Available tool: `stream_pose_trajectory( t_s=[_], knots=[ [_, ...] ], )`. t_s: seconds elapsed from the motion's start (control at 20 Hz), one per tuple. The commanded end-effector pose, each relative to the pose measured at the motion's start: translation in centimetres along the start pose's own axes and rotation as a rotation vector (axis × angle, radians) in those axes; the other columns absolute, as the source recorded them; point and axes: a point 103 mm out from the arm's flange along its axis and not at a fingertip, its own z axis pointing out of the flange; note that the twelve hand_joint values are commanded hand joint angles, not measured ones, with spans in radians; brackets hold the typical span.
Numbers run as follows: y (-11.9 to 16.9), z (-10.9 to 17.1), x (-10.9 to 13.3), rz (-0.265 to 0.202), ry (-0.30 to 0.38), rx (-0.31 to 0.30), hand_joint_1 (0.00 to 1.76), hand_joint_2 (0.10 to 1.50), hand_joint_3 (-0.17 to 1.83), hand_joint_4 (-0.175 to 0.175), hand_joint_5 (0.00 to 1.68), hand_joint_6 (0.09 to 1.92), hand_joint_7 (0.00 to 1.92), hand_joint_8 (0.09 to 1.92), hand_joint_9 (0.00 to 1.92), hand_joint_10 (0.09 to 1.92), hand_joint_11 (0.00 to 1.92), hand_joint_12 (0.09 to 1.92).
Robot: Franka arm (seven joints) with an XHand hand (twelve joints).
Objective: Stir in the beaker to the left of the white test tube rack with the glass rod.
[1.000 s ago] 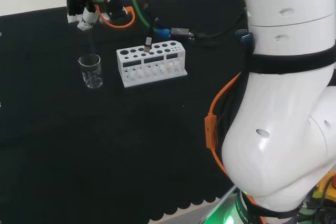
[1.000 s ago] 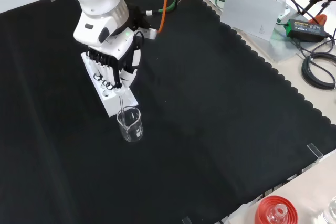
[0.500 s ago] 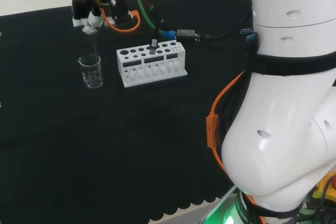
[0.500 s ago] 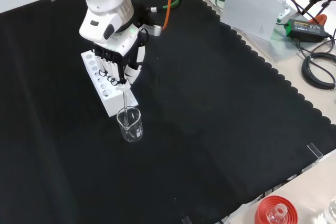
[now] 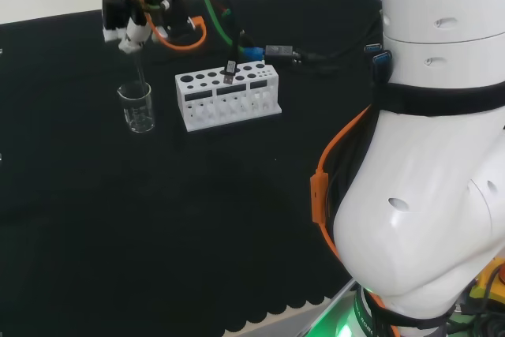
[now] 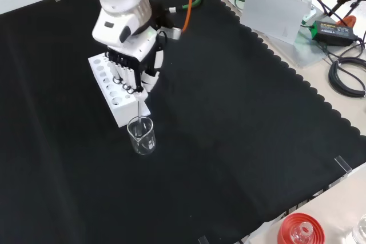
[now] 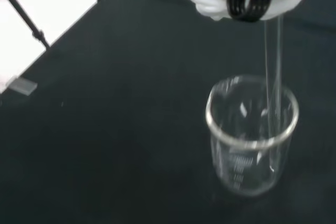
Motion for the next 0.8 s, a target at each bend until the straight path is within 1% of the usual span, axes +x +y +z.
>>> stream_pose_trajectory(
  t_s=[0.05, 0.1, 0.15, 0.2, 0.3, 0.4, 0.8],
  knots=[
    [1.2, -0.5, 1.1, -0.018, 0.031, -0.011, 1.56, 0.77, 0.34, -0.175, 1.21, 0.18, 1.28, 0.58, 1.42, 0.59, 1.26, 0.77],
    [1.8, -0.4, 2.1, -0.020, 0.001, -0.001, 1.56, 0.77, 0.34, -0.175, 1.21, 0.18, 1.28, 0.58, 1.42, 0.59, 1.26, 0.77],
    [2.0, -0.4, 2.4, -0.023, -0.008, 0.004, 1.56, 0.77, 0.34, -0.175, 1.21, 0.18, 1.28, 0.58, 1.42, 0.59, 1.26, 0.77],
    [2.1, -0.6, 2.6, -0.009, -0.036, 0.021, 1.56, 0.77, 0.34, -0.175, 1.21, 0.18, 1.28, 0.58, 1.42, 0.59, 1.26, 0.77],
    [2.7, 0.3, 3.0, -0.001, -0.063, 0.043, 1.56, 0.77, 0.34, -0.175, 1.21, 0.18, 1.28, 0.58, 1.42, 0.59, 1.26, 0.77],
    [3.1, 0.8, 3.4, 0.000, -0.071, 0.046, 1.56, 0.77, 0.34, -0.175, 1.21, 0.18, 1.28, 0.58, 1.42, 0.59, 1.26, 0.77],
    [3.2, 0.0, 4.4, -0.015, -0.075, 0.040, 1.56, 0.77, 0.34, -0.175, 1.21, 0.18, 1.28, 0.58, 1.42, 0.59, 1.26, 0.77]
  ],
)
